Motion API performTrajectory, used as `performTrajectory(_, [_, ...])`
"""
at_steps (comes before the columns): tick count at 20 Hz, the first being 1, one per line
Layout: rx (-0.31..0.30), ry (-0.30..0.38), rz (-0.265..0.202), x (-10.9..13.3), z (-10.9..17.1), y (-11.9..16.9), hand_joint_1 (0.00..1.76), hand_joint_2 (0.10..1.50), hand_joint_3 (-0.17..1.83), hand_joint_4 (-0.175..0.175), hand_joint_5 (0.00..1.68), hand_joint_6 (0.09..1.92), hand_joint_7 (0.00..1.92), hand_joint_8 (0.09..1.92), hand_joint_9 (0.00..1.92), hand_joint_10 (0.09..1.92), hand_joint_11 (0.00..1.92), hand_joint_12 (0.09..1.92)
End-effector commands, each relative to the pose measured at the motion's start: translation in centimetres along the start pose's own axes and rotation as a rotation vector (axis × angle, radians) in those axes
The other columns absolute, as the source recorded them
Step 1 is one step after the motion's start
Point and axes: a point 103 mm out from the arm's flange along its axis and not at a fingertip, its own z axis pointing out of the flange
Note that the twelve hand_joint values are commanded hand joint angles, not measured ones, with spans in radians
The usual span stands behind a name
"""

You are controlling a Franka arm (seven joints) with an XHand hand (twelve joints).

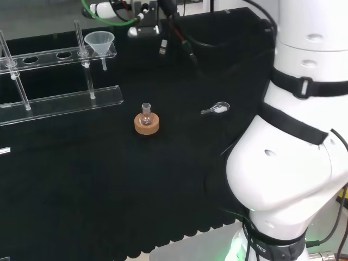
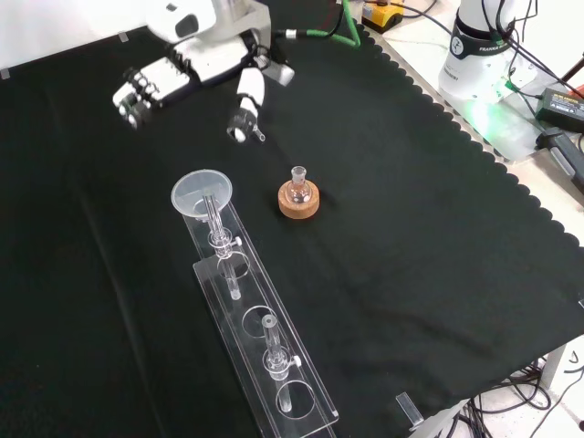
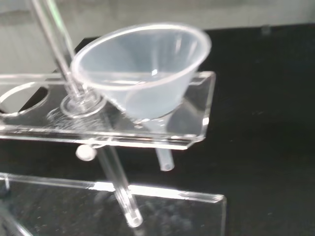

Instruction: Pick up the funnel from the transparent funnel stand.

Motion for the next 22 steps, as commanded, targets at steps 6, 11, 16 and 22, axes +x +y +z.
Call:
performTrajectory(6, [0.164,0.049,-0.026,2.9,4.1,1.4,0.08,0.86,0.1,0.062,0.0,0.09,0.0,0.09,0.0,0.09,0.0,0.15])
performTrajectory(11, [0.188,0.029,-0.008,3.5,5.7,1.6,0.09,0.86,0.1,0.06,0.0,0.09,0.0,0.09,0.0,0.09,0.0,0.16])
performTrajectory(16, [0.209,0.019,-0.042,4.3,7.2,1.9,0.09,0.86,0.09,0.059,0.0,0.09,0.0,0.09,0.0,0.09,0.0,0.21])
performTrajectory(22, [0.233,0.052,0.008,2.1,8.0,2.4,0.09,0.87,0.08,0.056,0.0,0.09,0.0,0.09,0.0,0.09,0.0,0.34])
